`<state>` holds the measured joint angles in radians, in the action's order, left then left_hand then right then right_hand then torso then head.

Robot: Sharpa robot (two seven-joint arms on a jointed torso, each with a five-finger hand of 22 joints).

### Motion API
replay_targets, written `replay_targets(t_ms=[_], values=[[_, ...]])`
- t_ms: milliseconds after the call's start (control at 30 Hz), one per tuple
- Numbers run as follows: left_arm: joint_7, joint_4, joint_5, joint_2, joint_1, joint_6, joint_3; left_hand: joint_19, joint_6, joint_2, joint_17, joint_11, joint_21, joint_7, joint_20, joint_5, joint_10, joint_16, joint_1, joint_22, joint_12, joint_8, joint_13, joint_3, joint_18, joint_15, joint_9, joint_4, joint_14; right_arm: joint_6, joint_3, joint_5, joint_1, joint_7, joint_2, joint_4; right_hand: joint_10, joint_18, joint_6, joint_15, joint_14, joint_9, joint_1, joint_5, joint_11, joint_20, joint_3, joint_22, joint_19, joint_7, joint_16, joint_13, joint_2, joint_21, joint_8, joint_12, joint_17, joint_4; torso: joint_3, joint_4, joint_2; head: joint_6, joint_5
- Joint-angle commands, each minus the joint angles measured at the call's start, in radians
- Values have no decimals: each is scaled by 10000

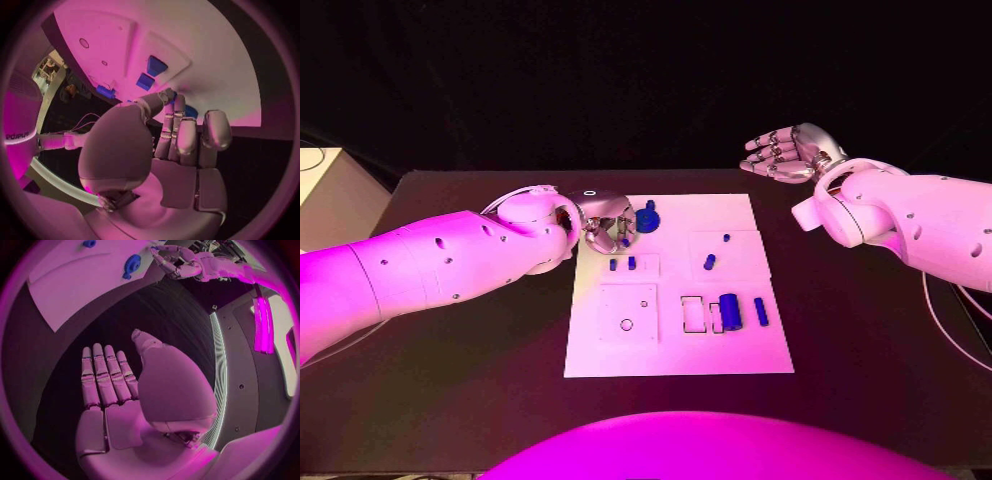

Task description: Assemble the parts on the task board

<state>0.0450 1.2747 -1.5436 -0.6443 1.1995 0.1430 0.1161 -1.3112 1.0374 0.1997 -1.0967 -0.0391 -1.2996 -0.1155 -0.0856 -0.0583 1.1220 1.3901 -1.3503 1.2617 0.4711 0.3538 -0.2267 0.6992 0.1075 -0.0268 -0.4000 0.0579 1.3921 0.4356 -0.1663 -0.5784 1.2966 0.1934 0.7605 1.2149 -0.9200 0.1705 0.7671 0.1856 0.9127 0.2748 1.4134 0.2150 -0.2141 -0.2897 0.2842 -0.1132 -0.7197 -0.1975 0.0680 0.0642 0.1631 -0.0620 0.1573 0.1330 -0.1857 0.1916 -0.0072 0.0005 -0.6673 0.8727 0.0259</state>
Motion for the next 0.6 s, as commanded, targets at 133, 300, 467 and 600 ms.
replay_targets(t_ms=[133, 300, 467, 600], values=[[-77, -39, -43, 42, -36, -391, 22, 264, -386, -104, 290, -152, 286, -104, -58, -11, -436, -67, 32, -237, -34, -253, -48, 0, -103, 150, -36, -47, -166, -139, 2, -35, -7, 110, 8, 5, -11, -12, 95, 32, 34, -9, -71, 24, -42, -5, 23, 9, 88, -735, -6, -13, -51, -3, -32, -58, 9, -47, 10, -3, -3, -1, -7], [-171, -66, 35, 42, -36, -666, 24, 578, -774, -88, 871, -400, 610, -273, -238, -5, -864, -298, 94, -538, -543, -664, 136, 150, -15, 360, 93, -101, -508, -141, 2, -35, -9, 111, 9, 5, -11, -12, 95, 32, 34, -9, -71, 24, -42, -5, 23, 9, 88, -735, -6, -13, -51, -3, -32, -58, 9, -47, 8, -6, 4, -1, -3], [-184, -60, 95, 39, -36, -693, 24, 604, -998, -37, 944, -452, 641, -294, -288, -11, -900, -308, 106, -557, -793, -908, 239, 238, -2, 409, 182, -105, -553, -145, 2, -35, -12, 110, 12, 3, -11, -12, 95, 32, 34, -9, -71, 24, -42, -5, 23, 9, 88, -735, -6, -13, -51, -3, -32, -58, 9, -47, 1, -8, 6, -1, -3], [-165, -52, 117, 34, -36, -664, 24, 585, -1022, -31, 925, -453, 621, -287, -293, -13, -889, -296, 100, -535, -825, -942, 250, 255, -8, 413, 195, -100, -545, -146, 2, -35, -17, 110, 18, 1, -9, -16, 95, 36, 29, -20, -81, 24, -49, -5, 22, 32, 107, -745, -11, -14, -48, -2, -52, -84, 31, -50, -2, -4, 4, -1, -11]])
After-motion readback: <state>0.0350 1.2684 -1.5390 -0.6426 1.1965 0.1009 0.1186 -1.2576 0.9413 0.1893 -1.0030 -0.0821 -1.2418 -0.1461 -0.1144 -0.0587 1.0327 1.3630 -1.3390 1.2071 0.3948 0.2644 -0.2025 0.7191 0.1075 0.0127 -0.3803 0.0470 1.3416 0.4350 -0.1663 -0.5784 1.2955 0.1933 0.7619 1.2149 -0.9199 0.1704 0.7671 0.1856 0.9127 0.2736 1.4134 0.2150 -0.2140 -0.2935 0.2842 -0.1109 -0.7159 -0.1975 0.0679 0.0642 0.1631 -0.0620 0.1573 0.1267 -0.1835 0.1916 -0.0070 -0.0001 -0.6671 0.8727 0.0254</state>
